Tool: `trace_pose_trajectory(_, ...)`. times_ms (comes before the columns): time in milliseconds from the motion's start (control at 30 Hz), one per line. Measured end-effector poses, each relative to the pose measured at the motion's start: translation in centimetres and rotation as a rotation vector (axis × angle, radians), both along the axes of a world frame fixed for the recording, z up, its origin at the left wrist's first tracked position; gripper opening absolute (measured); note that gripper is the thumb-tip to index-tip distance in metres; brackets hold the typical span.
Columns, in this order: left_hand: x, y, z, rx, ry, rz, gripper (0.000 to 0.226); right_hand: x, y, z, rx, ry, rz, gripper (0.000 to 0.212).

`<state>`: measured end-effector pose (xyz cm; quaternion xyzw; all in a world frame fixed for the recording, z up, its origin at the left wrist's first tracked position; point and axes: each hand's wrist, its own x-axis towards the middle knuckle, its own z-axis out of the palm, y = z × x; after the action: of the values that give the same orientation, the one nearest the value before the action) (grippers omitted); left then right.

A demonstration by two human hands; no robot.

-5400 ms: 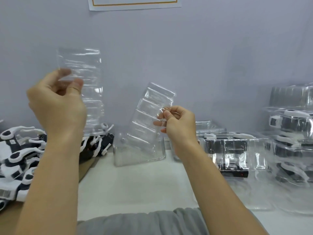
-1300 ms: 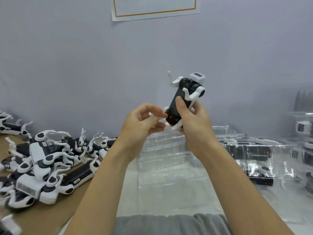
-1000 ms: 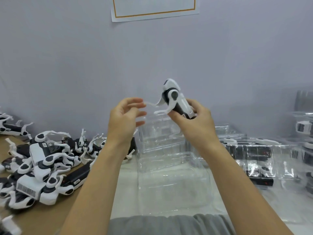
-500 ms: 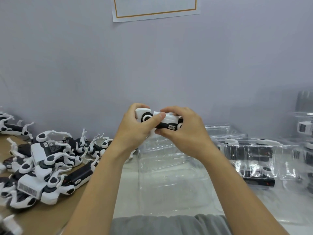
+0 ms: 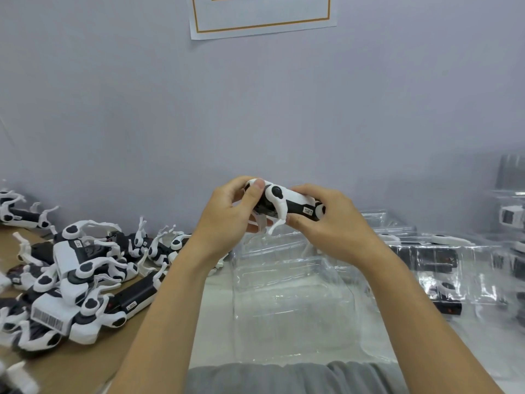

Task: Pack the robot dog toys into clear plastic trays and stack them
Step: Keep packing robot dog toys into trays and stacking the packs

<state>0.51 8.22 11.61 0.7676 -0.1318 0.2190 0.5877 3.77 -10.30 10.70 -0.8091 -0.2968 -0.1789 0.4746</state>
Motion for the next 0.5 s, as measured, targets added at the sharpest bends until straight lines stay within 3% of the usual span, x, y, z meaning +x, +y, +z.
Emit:
trace_pose_trajectory(367, 0.1, 0.0, -0.6, 0.056, 0.157, 0.027, 0.043, 0.1, 0.3, -0.6, -0.197, -0.017, 0.095, 0.054)
trace_pose_trajectory(500, 0.9, 0.6, -1.0, 0.093, 0.185, 0.174, 0.038, 0.5, -0.5, -0.9, -0.253, 0.049, 0.075, 0.054)
